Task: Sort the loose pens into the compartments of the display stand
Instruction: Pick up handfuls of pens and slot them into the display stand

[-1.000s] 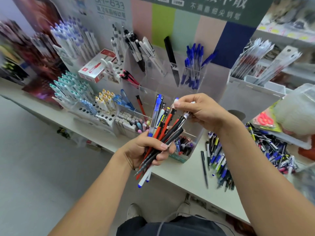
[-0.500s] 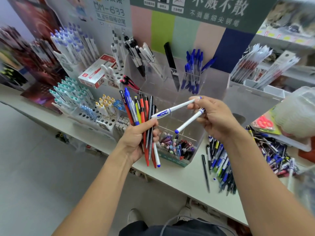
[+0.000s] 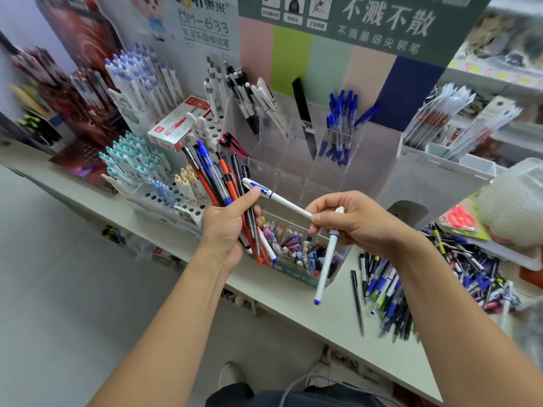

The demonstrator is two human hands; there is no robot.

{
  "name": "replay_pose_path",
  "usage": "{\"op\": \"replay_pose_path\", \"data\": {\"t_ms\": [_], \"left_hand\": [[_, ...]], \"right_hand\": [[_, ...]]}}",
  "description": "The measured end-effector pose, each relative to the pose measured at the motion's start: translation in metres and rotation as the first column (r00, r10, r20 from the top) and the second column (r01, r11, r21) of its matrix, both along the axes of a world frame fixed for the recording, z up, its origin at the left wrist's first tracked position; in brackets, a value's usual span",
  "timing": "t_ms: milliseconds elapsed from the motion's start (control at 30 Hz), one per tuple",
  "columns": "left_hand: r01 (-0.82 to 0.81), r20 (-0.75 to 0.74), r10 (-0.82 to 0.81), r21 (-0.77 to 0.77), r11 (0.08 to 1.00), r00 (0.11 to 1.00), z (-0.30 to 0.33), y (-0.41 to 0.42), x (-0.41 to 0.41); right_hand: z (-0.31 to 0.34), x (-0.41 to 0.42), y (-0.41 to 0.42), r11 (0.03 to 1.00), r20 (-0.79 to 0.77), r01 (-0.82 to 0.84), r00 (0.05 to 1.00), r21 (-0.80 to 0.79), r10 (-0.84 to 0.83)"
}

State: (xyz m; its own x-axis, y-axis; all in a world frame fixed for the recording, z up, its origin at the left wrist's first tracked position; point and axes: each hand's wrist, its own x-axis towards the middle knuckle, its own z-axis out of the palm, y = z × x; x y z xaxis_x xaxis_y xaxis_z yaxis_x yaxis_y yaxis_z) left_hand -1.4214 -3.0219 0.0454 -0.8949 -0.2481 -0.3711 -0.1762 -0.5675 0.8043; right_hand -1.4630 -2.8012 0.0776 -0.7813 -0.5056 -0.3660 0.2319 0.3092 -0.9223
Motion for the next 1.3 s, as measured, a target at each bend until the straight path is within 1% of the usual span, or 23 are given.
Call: {"op": "replay_pose_path", "data": {"t_ms": [67,133,200,267,333,433,467,500,533,567,600,633,667,700,733,800,867,900,1000,1100,1167,1233,1300], "left_hand": [[-0.007,-0.021,0.006,-0.032,0.999,1.0,0.002,-0.003,-0.001],[0.004,-0.042,-0.008,-0.103,0.995,0.999,0.002,-0.008,-0.002],[0.04,-0.054,-0.051,-0.182,0.983,0.997,0.004,-0.012,-0.002],[0.096,-0.043,-0.11,-0.245,0.965,0.993,0.006,-0.014,-0.002],[0.126,-0.025,-0.137,-0.267,0.956,0.99,0.006,-0.013,-0.002],[0.103,-0.013,-0.11,-0.262,0.96,0.994,0.006,-0.011,0.001],[0.09,-0.013,-0.096,-0.258,0.962,0.995,0.006,-0.012,0.002],[0.079,-0.009,-0.084,-0.246,0.966,0.996,0.006,-0.015,0.004],[0.078,0.0,-0.08,-0.224,0.971,0.997,0.005,-0.019,0.007],[0.094,0.021,-0.091,-0.196,0.976,0.996,0.005,-0.023,0.01],[0.126,0.048,-0.119,-0.176,0.976,0.992,0.003,-0.026,0.014],[0.162,0.078,-0.151,-0.166,0.973,0.985,0.002,-0.028,0.018],[0.192,0.101,-0.177,-0.162,0.968,0.979,0.0,-0.028,0.022],[0.213,0.115,-0.197,-0.151,0.965,0.974,-0.002,-0.026,0.025],[0.229,0.12,-0.214,-0.137,0.964,0.969,-0.004,-0.024,0.027],[0.247,0.118,-0.234,-0.103,0.964,0.965,-0.004,-0.02,0.028],[0.254,0.112,-0.245,-0.076,0.964,0.963,-0.004,-0.018,0.027],[0.258,0.105,-0.25,-0.068,0.964,0.962,-0.002,-0.019,0.026],[0.261,0.082,-0.255,-0.066,0.963,0.963,0.003,-0.023,0.023],[0.246,0.076,-0.24,-0.09,0.965,0.968,0.008,-0.03,0.021],[0.236,0.058,-0.232,-0.096,0.967,0.971,0.009,-0.033,0.018],[0.232,0.043,-0.229,-0.085,0.969,0.972,0.011,-0.034,0.016],[0.234,0.04,-0.231,-0.069,0.97,0.972,0.012,-0.032,0.016]], "right_hand": [[0.008,-0.001,-0.003,0.989,-0.031,-0.128,0.991,0.08,0.131],[0.017,-0.004,-0.011,0.954,-0.077,-0.236,0.964,0.184,0.253],[0.023,-0.009,-0.02,0.922,-0.135,-0.279,0.937,0.269,0.322],[0.027,-0.015,-0.031,0.927,-0.175,-0.253,0.935,0.275,0.308],[0.028,-0.02,-0.043,0.934,-0.213,-0.23,0.932,0.274,0.293],[0.03,-0.02,-0.055,0.904,-0.265,-0.252,0.898,0.345,0.351],[0.033,-0.02,-0.055,0.904,-0.275,-0.235,0.899,0.357,0.342],[0.038,-0.022,-0.053,0.921,-0.297,-0.185,0.909,0.343,0.294],[0.045,-0.028,-0.05,0.948,-0.338,-0.108,0.917,0.298,0.211],[0.055,-0.034,-0.046,0.976,-0.394,-0.014,0.914,0.217,0.101],[0.066,-0.043,-0.044,0.99,-0.46,0.077,0.888,0.114,-0.016],[0.078,-0.052,-0.042,0.989,-0.531,0.147,0.84,0.022,-0.113],[0.089,-0.063,-0.042,0.98,-0.615,0.193,0.769,-0.037,-0.175],[0.099,-0.074,-0.045,0.974,-0.711,0.219,0.675,-0.061,-0.196],[0.107,-0.086,-0.05,0.969,-0.805,0.241,0.564,-0.054,-0.185],[0.116,-0.11,-0.064,0.954,-0.933,0.298,0.349,0.019,-0.09],[0.116,-0.129,-0.078,0.938,-0.98,0.328,0.191,0.109,0.047],[0.114,-0.135,-0.084,0.937,-0.982,0.31,0.141,0.161,0.122],[0.105,-0.145,-0.093,0.914,-0.95,0.257,0.069,0.313,0.306],[0.095,-0.15,-0.097,0.87,-0.894,0.212,0.052,0.445,0.445],[0.094,-0.152,-0.096,0.86,-0.879,0.184,0.071,0.476,0.471],[0.103,-0.155,-0.093,0.878,-0.894,0.17,0.076,0.448,0.441],[0.116,-0.157,-0.091,0.894,-0.914,0.19,0.06,0.406,0.402]]}}
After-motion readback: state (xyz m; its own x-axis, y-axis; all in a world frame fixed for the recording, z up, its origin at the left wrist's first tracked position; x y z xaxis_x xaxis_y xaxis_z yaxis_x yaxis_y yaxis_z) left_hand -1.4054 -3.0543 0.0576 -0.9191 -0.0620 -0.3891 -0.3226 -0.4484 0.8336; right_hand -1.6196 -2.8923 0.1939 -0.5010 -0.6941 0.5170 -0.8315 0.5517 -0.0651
